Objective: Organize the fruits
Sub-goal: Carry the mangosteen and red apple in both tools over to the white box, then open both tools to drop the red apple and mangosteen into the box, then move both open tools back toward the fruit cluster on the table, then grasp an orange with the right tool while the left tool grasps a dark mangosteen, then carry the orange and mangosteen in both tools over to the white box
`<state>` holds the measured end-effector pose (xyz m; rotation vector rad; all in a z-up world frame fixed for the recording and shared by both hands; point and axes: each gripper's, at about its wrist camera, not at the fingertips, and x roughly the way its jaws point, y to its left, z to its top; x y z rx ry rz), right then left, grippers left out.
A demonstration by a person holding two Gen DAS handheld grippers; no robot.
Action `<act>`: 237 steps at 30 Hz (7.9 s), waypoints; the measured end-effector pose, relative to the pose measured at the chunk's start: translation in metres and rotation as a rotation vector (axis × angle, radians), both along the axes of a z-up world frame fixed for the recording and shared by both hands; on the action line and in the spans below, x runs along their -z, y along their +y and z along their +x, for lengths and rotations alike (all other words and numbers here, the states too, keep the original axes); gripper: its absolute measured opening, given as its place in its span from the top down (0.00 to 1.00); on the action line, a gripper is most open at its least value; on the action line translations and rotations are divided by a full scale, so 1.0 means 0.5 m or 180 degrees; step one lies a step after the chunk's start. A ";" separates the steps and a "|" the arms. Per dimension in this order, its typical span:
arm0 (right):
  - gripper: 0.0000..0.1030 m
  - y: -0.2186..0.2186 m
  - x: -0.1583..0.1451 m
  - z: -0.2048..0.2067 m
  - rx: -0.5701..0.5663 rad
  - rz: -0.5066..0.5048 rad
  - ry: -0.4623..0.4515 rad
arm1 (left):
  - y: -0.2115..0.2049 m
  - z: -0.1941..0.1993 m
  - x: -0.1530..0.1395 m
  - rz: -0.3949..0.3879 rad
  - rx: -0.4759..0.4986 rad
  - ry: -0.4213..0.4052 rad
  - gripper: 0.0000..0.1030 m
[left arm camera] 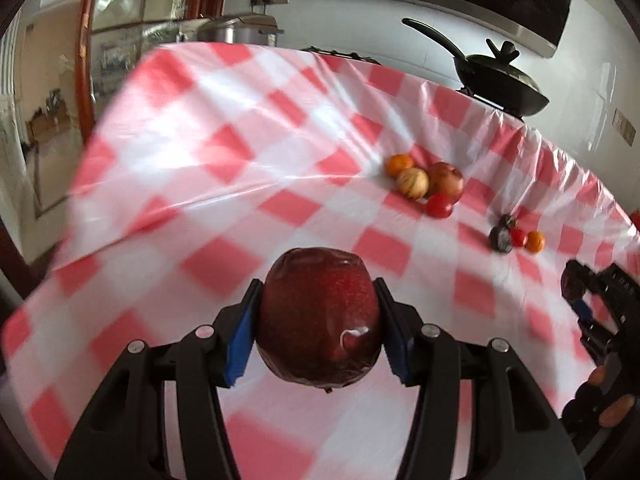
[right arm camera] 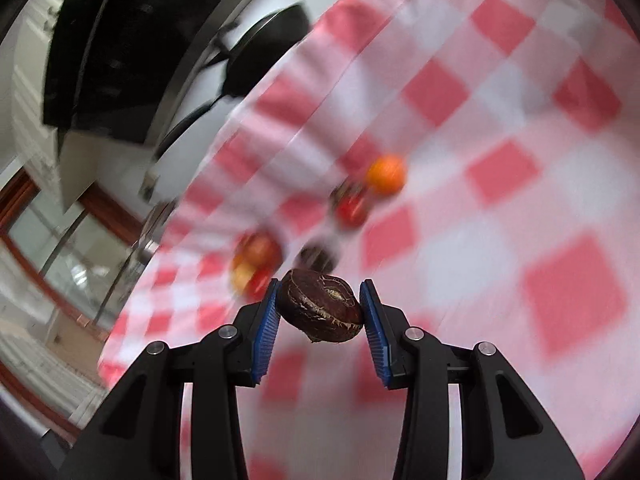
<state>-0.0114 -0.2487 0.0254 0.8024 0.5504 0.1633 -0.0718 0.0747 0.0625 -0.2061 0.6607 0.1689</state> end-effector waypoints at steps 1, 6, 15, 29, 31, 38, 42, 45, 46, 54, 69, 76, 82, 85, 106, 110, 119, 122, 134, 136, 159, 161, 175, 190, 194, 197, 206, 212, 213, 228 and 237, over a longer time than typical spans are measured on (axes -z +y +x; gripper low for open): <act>0.61 0.032 -0.003 -0.022 -0.0097 0.0001 0.0001 | 0.017 -0.030 -0.002 0.0032 -0.0002 0.0023 0.47; 0.61 0.166 -0.027 -0.092 -0.0564 -0.0180 -0.0012 | 0.076 -0.133 -0.014 0.0206 -0.0074 -0.0014 0.47; 0.61 0.366 -0.056 -0.230 -0.1333 -0.0675 -0.0118 | 0.173 -0.289 0.006 0.0407 -0.0119 0.0122 0.47; 0.61 0.686 -0.032 -0.422 -0.2732 -0.1597 -0.0384 | 0.386 -0.478 0.078 0.0335 -0.0842 0.0361 0.47; 0.61 0.727 -0.024 -0.452 -0.2936 -0.1728 -0.0436 | 0.413 -0.496 0.100 0.0307 -0.0940 0.0436 0.47; 0.61 0.839 0.024 -0.543 -0.3561 -0.2180 -0.0563 | 0.513 -0.548 0.186 0.0167 -0.1187 0.0788 0.47; 0.61 0.885 0.076 -0.562 -0.3835 -0.2339 -0.0410 | 0.554 -0.554 0.229 0.0109 -0.1200 0.1006 0.47; 0.61 0.921 0.121 -0.564 -0.3999 -0.2459 -0.0211 | 0.572 -0.544 0.261 0.0083 -0.1123 0.1200 0.47; 0.61 0.935 0.137 -0.563 -0.4047 -0.2506 -0.0144 | 0.575 -0.537 0.271 0.0099 -0.1092 0.1254 0.47; 0.61 1.057 0.266 -0.579 -0.4537 -0.3206 0.0248 | 0.607 -0.476 0.358 0.0167 -0.0896 0.1728 0.47; 0.60 1.075 0.353 -0.636 -0.5130 -0.3342 0.0556 | 0.638 -0.450 0.414 0.0225 -0.0805 0.1903 0.46; 0.44 1.075 0.340 -0.643 -0.5086 -0.3279 0.0512 | 0.628 -0.458 0.391 0.0263 -0.0784 0.1661 0.44; 0.42 1.041 0.309 -0.628 -0.5048 -0.3142 0.0480 | 0.615 -0.450 0.361 0.0337 -0.0767 0.1508 0.23; 0.40 1.024 0.288 -0.621 -0.5007 -0.3045 0.0439 | 0.605 -0.446 0.349 0.0383 -0.0762 0.1488 0.17; 0.21 0.746 -0.069 -0.562 -0.3647 -0.2315 -0.0801 | 0.380 -0.378 0.047 0.1193 -0.0545 0.0627 0.02; 0.18 0.614 -0.110 -0.491 -0.2940 -0.2233 -0.0764 | 0.264 -0.311 -0.012 0.1163 -0.0159 0.0460 0.02; 0.16 0.280 -0.116 -0.280 -0.1246 -0.1748 -0.0280 | 0.002 -0.028 -0.050 0.0459 0.0425 0.0197 0.02; 0.16 0.185 -0.098 -0.224 -0.0750 -0.1591 -0.0083 | -0.085 0.077 -0.033 0.0240 0.0538 0.0154 0.02; 0.16 -0.095 -0.057 -0.070 0.0515 -0.1083 0.0128 | -0.252 0.330 -0.016 -0.0717 0.0508 -0.0174 0.02; 0.16 -0.101 -0.042 -0.063 0.0567 -0.1124 0.0120 | -0.254 0.353 -0.018 -0.0797 0.0523 -0.0283 0.02; 0.49 -0.043 -0.008 0.315 0.0349 -0.1740 0.0716 | -0.214 0.344 0.013 -0.0618 0.0438 -0.0390 0.02; 0.49 -0.041 0.002 0.332 0.0335 -0.1783 0.0830 | -0.217 0.344 0.014 -0.0594 0.0447 -0.0377 0.02; 0.62 -0.058 -0.014 0.265 0.0444 -0.1610 0.0797 | -0.263 0.348 0.022 -0.0434 0.0847 -0.0254 0.02; 0.62 -0.197 -0.006 0.123 0.1212 -0.0697 0.0165 | -0.350 0.358 0.043 -0.0124 0.1319 0.0009 0.02; 0.62 -0.209 -0.017 0.124 0.1274 -0.0640 0.0117 | -0.380 0.392 0.046 -0.0088 0.1384 0.0166 0.02; 0.62 -0.208 -0.020 0.124 0.1267 -0.0624 0.0070 | -0.429 0.434 0.054 0.0205 0.1396 0.0342 0.02; 0.62 -0.208 -0.023 0.123 0.1227 -0.0626 0.0048 | -0.461 0.477 0.096 0.0482 0.1445 0.0702 0.59; 0.62 -0.196 -0.027 0.122 0.1159 -0.0714 0.0007 | -0.418 0.430 0.071 0.0303 0.1384 0.0486 0.60; 0.62 -0.196 -0.026 0.121 0.1153 -0.0720 0.0010 | -0.410 0.420 0.064 0.0252 0.1372 0.0457 0.60; 0.62 -0.178 -0.022 0.130 0.1059 -0.0870 0.0073 | -0.278 0.294 0.067 0.0204 0.1043 0.0439 0.60; 0.62 -0.155 -0.033 0.128 0.1035 -0.1110 0.0018 | -0.281 0.292 0.060 0.0149 0.1072 0.0397 0.60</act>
